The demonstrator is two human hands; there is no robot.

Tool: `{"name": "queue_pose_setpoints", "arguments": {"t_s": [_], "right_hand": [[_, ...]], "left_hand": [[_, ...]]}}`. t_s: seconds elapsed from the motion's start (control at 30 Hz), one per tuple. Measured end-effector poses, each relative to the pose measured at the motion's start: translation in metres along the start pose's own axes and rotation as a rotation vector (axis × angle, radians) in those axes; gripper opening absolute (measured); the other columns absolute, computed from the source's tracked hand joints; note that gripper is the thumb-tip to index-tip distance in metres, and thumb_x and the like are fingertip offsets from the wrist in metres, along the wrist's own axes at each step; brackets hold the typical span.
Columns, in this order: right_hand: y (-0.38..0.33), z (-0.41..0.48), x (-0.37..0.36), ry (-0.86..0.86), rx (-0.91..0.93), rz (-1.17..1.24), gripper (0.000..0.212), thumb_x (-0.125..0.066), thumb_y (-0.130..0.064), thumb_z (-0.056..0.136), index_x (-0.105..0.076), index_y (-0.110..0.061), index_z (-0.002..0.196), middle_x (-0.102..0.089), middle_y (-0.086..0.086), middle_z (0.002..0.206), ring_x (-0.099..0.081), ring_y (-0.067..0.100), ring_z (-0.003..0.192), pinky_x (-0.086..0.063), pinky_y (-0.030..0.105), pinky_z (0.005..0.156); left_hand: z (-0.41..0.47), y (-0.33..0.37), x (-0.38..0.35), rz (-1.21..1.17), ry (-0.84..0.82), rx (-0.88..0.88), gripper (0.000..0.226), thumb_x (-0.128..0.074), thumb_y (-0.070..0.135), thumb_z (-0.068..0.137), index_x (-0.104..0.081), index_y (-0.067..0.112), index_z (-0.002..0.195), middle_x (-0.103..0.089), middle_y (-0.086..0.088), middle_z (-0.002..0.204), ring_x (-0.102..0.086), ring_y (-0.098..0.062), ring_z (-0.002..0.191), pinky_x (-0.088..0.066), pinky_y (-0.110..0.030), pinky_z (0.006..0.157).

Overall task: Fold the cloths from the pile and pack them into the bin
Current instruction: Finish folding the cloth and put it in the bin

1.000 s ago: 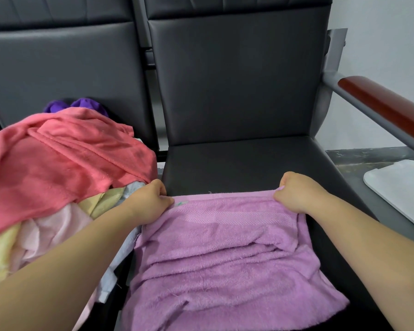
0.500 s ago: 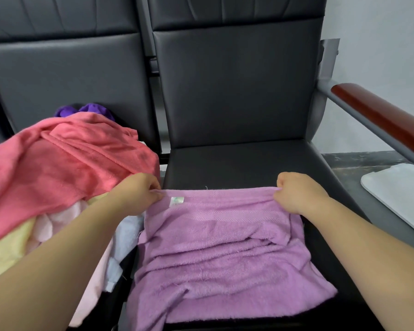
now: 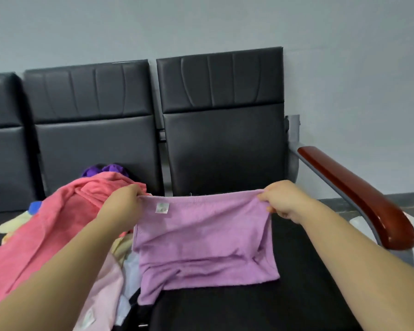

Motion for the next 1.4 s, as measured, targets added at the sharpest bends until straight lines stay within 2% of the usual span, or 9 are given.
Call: {"name": "queue_pose_setpoints", "arguments": {"t_s": [0.1, 0.2, 0.43, 0.57, 0.77, 0.93, 1.1, 1.23, 1.4], "right_hand": [[-0.024, -0.013, 0.017, 0.008, -0.075, 0.447, 0.005, -0.061, -0.014, 0.101, -0.066, -0.012, 0.102, -0.068, 0.008, 0.095, -0.068, 0.012, 0.063, -0.049, 0.019, 0.049], [-0.049, -0.022, 0.032, 0.026, 0.018, 0.666, 0.017, -0.060, -0.016, 0.104, -0.059, -0.018, 0.120, -0.069, 0.008, 0.112, -0.075, 0.019, 0.084, -0.062, 0.029, 0.068], [-0.095, -0.041, 0.066, 0.158, 0.343, 0.725, 0.013, -0.059, -0.025, 0.104, -0.070, -0.022, 0.110, -0.071, 0.000, 0.100, -0.064, 0.011, 0.082, -0.051, 0.030, 0.080], [-0.103, -0.037, 0.069, 0.183, 0.373, 0.766, 0.009, -0.060, -0.030, 0.105, -0.069, -0.028, 0.101, -0.072, -0.005, 0.104, -0.067, 0.011, 0.093, -0.053, 0.031, 0.089], [-0.101, -0.017, 0.057, 0.149, 0.334, 0.787, 0.035, -0.055, -0.029, 0.108, -0.056, -0.019, 0.141, -0.065, -0.007, 0.112, -0.065, 0.016, 0.114, -0.051, 0.034, 0.104], [-0.102, -0.009, 0.061, 0.235, 0.374, 0.801, 0.016, -0.055, -0.028, 0.108, -0.067, -0.030, 0.097, -0.072, -0.007, 0.102, -0.070, 0.008, 0.097, -0.056, 0.022, 0.076], [-0.084, -0.010, 0.066, 0.449, 0.400, 0.605, 0.023, -0.055, -0.044, 0.105, -0.071, -0.029, 0.096, -0.071, -0.007, 0.104, -0.065, 0.011, 0.100, -0.053, 0.033, 0.081], [-0.046, -0.024, 0.052, 0.465, 0.355, 0.544, 0.023, -0.057, -0.041, 0.103, -0.068, -0.028, 0.088, -0.070, -0.008, 0.100, -0.064, 0.019, 0.105, -0.054, 0.042, 0.092], [0.024, -0.022, 0.019, 0.384, -0.185, 0.420, 0.022, -0.061, -0.034, 0.092, -0.067, -0.013, 0.097, -0.065, 0.013, 0.100, -0.062, 0.039, 0.101, -0.055, 0.051, 0.093]], "left_hand": [[0.009, 0.008, 0.029, -0.026, 0.047, 0.050, 0.028, -0.048, 0.004, 0.091, -0.075, 0.011, 0.094, -0.071, -0.003, 0.084, -0.063, -0.024, 0.076, -0.044, -0.029, 0.067], [0.010, 0.017, 0.055, -0.116, 0.122, 0.130, 0.028, -0.047, 0.003, 0.092, -0.073, 0.006, 0.081, -0.063, 0.001, 0.061, -0.056, -0.023, 0.063, -0.039, -0.030, 0.062], [0.015, 0.031, 0.077, -1.357, 0.246, 0.456, 0.017, -0.049, 0.009, 0.105, -0.061, 0.007, 0.091, -0.059, -0.003, 0.074, -0.060, -0.007, 0.056, -0.046, -0.014, 0.041], [0.025, 0.037, 0.075, -1.610, 0.171, 0.471, 0.014, -0.053, 0.015, 0.105, -0.060, 0.013, 0.094, -0.064, -0.005, 0.084, -0.066, -0.014, 0.067, -0.055, -0.022, 0.055], [0.040, 0.037, 0.059, -1.576, 0.076, 0.403, 0.016, -0.051, 0.022, 0.107, -0.060, 0.019, 0.093, -0.070, -0.005, 0.101, -0.069, -0.020, 0.094, -0.055, -0.036, 0.086], [0.052, 0.035, 0.063, -1.590, 0.101, 0.235, 0.016, -0.050, 0.017, 0.107, -0.061, 0.018, 0.095, -0.071, -0.009, 0.108, -0.069, -0.021, 0.103, -0.051, -0.039, 0.103], [0.046, 0.034, 0.066, -1.534, 0.121, 0.086, 0.017, -0.050, 0.013, 0.106, -0.060, 0.018, 0.094, -0.069, -0.007, 0.099, -0.068, -0.016, 0.093, -0.054, -0.030, 0.094], [0.017, 0.018, 0.043, -1.226, 0.127, 0.088, 0.014, -0.056, 0.015, 0.103, -0.062, 0.018, 0.090, -0.064, -0.001, 0.078, -0.058, -0.012, 0.066, -0.049, -0.024, 0.062], [-0.027, -0.007, -0.017, -1.101, -0.192, 0.201, 0.011, -0.069, 0.016, 0.091, -0.066, 0.016, 0.080, -0.053, -0.010, 0.074, -0.044, -0.021, 0.068, -0.034, -0.030, 0.059]]}}
Point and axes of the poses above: each hand's wrist, its own z-axis towards the middle knuckle, its own x-axis out of the back of the hand, y = z × x, the point moved 4 cm from there along z, towards the middle knuckle
